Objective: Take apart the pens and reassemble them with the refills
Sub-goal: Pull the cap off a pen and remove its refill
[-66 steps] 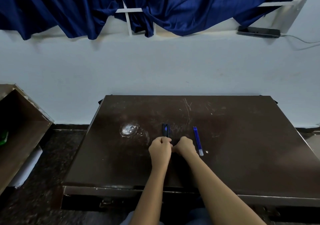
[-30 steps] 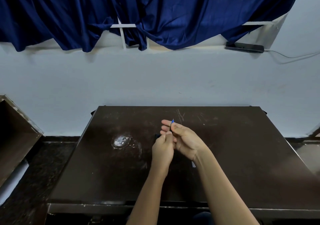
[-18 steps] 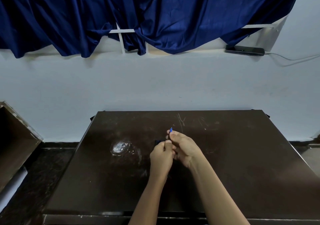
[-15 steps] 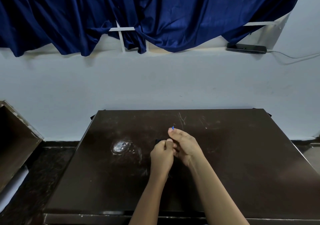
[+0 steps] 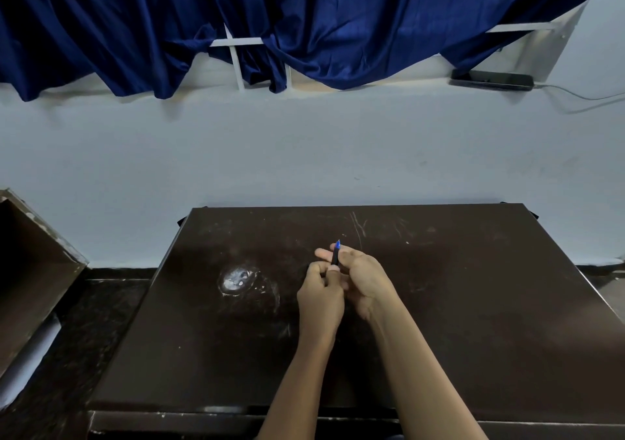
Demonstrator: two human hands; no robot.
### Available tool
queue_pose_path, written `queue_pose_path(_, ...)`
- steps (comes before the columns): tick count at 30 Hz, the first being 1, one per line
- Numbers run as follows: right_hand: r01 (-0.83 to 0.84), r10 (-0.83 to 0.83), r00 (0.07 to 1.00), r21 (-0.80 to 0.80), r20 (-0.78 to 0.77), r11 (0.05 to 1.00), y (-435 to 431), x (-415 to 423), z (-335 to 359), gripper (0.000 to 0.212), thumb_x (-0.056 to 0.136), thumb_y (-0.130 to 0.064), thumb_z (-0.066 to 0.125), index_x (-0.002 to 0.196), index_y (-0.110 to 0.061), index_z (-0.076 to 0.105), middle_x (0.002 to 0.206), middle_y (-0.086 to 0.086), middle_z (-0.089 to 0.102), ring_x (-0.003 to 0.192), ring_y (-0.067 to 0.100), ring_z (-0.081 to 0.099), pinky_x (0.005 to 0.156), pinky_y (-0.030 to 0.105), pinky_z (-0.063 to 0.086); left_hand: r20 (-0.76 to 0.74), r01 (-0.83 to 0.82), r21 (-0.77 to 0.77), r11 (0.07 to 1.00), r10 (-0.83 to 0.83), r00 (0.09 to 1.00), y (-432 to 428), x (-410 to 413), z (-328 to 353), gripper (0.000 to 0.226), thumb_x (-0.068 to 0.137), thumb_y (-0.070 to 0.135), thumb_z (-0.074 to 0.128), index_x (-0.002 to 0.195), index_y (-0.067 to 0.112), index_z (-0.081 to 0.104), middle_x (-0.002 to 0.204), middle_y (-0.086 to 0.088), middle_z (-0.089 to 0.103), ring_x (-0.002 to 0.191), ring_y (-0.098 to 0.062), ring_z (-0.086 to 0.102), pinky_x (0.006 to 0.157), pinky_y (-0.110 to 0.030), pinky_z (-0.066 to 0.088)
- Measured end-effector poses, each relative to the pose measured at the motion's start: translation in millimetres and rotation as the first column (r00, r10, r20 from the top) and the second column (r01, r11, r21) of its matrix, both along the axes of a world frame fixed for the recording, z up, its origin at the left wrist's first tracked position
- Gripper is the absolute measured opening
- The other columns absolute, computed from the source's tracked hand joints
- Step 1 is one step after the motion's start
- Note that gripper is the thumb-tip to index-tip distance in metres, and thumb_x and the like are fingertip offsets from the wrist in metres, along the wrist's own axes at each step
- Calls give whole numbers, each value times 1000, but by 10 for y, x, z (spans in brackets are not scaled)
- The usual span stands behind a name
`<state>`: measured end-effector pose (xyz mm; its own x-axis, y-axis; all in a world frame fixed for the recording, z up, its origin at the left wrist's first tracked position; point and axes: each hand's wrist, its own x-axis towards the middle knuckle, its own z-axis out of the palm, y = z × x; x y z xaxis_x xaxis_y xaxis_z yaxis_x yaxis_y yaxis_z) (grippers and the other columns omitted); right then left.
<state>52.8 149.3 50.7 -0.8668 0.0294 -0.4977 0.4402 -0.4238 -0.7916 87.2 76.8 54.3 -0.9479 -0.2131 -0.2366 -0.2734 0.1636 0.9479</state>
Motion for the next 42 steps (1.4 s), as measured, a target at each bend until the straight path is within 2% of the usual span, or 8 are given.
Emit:
queue_pose_path(4,30,-28,1000,105,-12,994,-9,17,-15,14,87,-21,67,88,-7,64,67,4,61,55,16,45,50,25,44,12,6,24,1000,-6,1000,-10,0,-2,14,96,23,48,90,18,59,82,2,66,74,-11,61,65,-24,47)
queue_pose_path(9,59,-60,997,28,42,998,17,-9,8,18,96,-10,49,101,-8,66,91,4,74,64,18,53,44,22,37,26,8,27,1000,-9,1000,-15,5,34,16,96,19,47,84,22,58,75,7,62,68,-7,56,59,-18,42)
queue_pose_path(14,-13,11,999,75,31,997,28,2,-44,14,86,-18,68,93,-6,67,65,3,62,47,12,41,44,23,40,33,36,25,999,-37,999,-44,21,68,14,97,22,46,89,20,57,77,7,61,69,-3,55,60,-17,41)
queue_pose_path(21,177,-175,984,-123,30,976,67,-12,41,20,99,-6,42,103,-8,62,94,2,70,91,14,64,62,27,45,128,226,18,974,-227,965,-50,-3,28,26,98,21,38,81,30,56,70,6,54,56,-6,43,48,-22,31)
queue_pose_path(26,466,-465,884,-174,51,867,273,-57,-61,13,94,-8,53,100,-8,65,91,3,70,65,7,57,66,22,48,170,272,-60,960,-259,951,-63,-12,31,26,99,21,37,85,28,59,74,5,59,58,-5,45,52,-23,34)
queue_pose_path(29,451,-457,889,163,3,878,388,-77,-264,13,85,-5,60,95,-1,69,78,7,70,59,12,55,59,25,47,159,175,-46,983,-166,973,-73,-23,26,26,98,18,36,88,24,59,76,4,59,56,-5,45,50,-22,34)
queue_pose_path(33,-85,-57,983,710,174,699,331,-39,-599,12,79,-16,68,89,-13,74,88,8,71,83,23,67,82,39,57,94,19,18,1000,-20,995,-130,-64,16,27,97,15,35,88,25,59,81,0,61,56,-4,45,54,-24,36)
queue_pose_path(42,-348,114,937,874,329,339,-50,112,-830,24,84,-24,69,104,-11,63,94,6,68,85,20,67,71,34,56,130,-14,76,997,4,992,-190,-60,55,25,98,12,33,94,22,56,96,-4,59,56,-4,42,94,-51,47)
